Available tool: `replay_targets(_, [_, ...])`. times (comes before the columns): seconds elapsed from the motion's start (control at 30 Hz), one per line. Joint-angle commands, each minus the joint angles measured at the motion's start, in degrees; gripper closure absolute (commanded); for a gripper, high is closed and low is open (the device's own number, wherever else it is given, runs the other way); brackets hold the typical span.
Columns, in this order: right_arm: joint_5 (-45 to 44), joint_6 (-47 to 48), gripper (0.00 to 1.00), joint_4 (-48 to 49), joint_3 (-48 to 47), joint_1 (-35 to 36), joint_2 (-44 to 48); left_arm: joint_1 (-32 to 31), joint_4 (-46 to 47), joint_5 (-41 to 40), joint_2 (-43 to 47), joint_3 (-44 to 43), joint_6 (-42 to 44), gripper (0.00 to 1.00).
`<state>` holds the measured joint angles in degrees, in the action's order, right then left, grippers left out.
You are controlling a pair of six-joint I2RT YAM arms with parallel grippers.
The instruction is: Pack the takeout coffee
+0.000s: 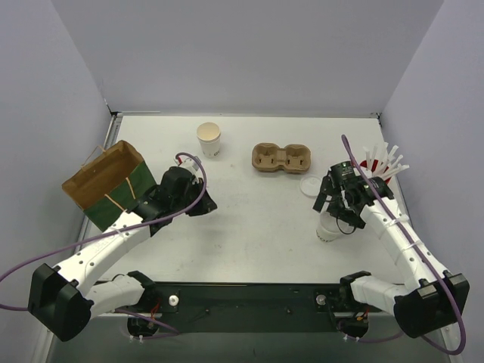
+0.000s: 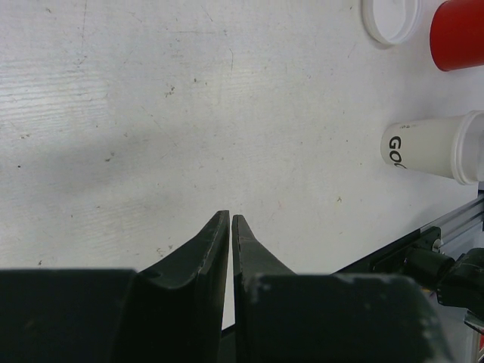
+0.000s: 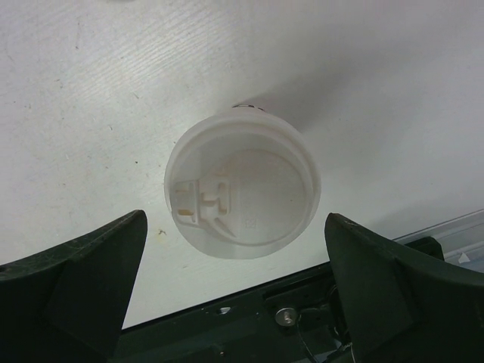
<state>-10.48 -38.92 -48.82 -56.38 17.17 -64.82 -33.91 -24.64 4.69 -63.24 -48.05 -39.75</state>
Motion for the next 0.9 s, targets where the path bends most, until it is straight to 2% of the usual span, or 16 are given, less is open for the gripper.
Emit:
replay_targets(0.0, [-1.5, -0.3, 0.02, -5.0, -3.0, -0.6, 3.5, 0.3, 0.6, 0.6, -0.3, -3.5, 1.2, 0.83])
replay_targets(0.27, [-0.6, 0.2, 0.02, -6.6, -9.5, 1.3, 5.7, 0.2, 0.3, 0.6, -1.9, -5.6, 2.0, 0.83])
replay_targets(0.43, [-2.2, 0.8, 0.07, 0.0, -16.2, 7.5, -1.9, 0.0, 0.1, 0.5, -4.4, -8.6, 2.2, 0.83])
replay_targets(0.5, [-0.5, 1.9, 0.16, 2.2, -21.3, 7.9, -9.4, -0.3, -0.8, -0.1, -5.0, -10.4, 2.7, 0.81])
replay_targets(0.53, [0.3, 3.5, 0.18, 4.6, -23.1, 7.9, -12.0, -0.3, -1.3, -0.6, -5.0, -10.8, 2.8, 0.73])
replay_targets(0.6, [0.9, 5.1, 0.24, 6.9, -28.0, 7.6, -19.1, -0.3, -2.2, -1.3, -5.0, -12.2, 3.4, 0.69])
replay_targets(0.63, [0.8, 6.3, 0.27, 8.5, -29.4, 7.3, -21.3, -0.3, -2.2, -1.4, -5.4, -12.8, 3.6, 0.64])
replay_targets(0.73, [3.5, 6.9, 0.42, 8.9, -36.3, 3.3, -30.3, -0.2, -1.0, -1.3, -10.4, -17.5, 4.8, 0.62])
replay_targets(0.77, [3.9, 7.2, 0.52, 8.9, -38.0, 2.5, -34.3, -0.2, 0.3, -1.3, -14.2, -18.7, 5.0, 0.62])
replay_targets(0.83, [3.3, 7.6, 0.60, 9.3, -42.5, 0.6, -37.6, -0.3, 1.3, -2.1, -18.3, -23.7, 5.4, 0.62])
replay_targets(0.87, [3.1, 8.4, 0.69, 9.2, -43.9, 0.1, -41.0, -0.5, 2.0, -2.9, -22.8, -25.5, 5.8, 0.62])
